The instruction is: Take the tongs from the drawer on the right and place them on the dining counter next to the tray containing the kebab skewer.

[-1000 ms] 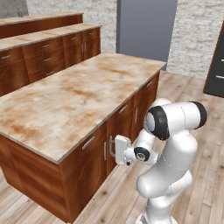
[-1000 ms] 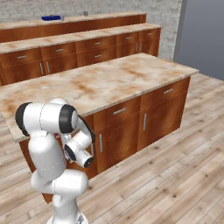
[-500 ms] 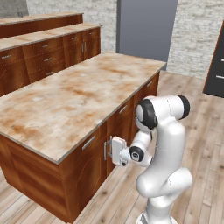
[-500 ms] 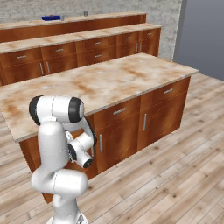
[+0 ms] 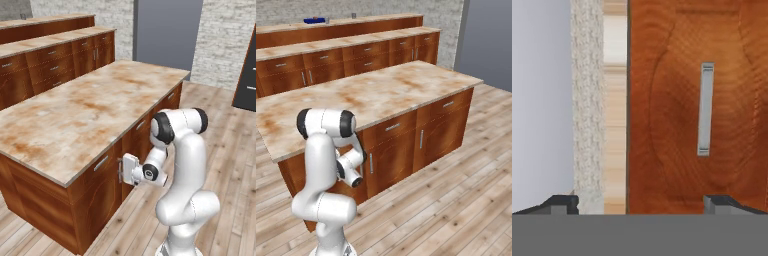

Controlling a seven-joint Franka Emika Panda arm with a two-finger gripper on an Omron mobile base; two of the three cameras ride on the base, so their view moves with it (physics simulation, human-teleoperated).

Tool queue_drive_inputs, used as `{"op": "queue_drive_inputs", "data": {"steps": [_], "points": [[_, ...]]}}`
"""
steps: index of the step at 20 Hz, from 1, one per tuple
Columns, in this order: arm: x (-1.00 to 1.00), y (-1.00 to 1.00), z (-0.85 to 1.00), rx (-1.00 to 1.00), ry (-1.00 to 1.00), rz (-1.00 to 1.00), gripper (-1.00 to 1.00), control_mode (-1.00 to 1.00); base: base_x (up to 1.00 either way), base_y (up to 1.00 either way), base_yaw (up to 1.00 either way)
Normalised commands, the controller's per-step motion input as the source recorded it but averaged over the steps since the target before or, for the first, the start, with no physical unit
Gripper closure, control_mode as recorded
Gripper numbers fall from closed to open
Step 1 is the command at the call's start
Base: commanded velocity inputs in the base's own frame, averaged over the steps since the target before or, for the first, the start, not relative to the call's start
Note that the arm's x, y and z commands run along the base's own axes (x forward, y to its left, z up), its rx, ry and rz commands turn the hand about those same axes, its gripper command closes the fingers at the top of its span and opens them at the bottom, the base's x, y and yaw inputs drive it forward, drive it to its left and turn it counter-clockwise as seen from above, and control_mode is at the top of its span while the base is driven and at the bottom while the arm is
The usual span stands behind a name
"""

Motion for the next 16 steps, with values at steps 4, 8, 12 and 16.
{"op": "queue_drive_inputs", "data": {"steps": [4, 8, 12, 16], "points": [[0.31, 0.52, -0.12, 0.00, -0.03, 0.00, -1.00, -1.00, 0.00, 0.00, 0.00], [0.23, 0.17, -0.07, 0.00, 0.00, 0.00, -1.00, -1.00, 0.00, 0.00, 0.00], [0.14, 0.00, -0.16, 0.01, -0.03, 0.00, -1.00, -1.00, 0.00, 0.00, 0.00], [0.12, 0.01, -0.29, 0.03, -0.01, 0.00, -1.00, -1.00, 0.00, 0.00, 0.00]]}}
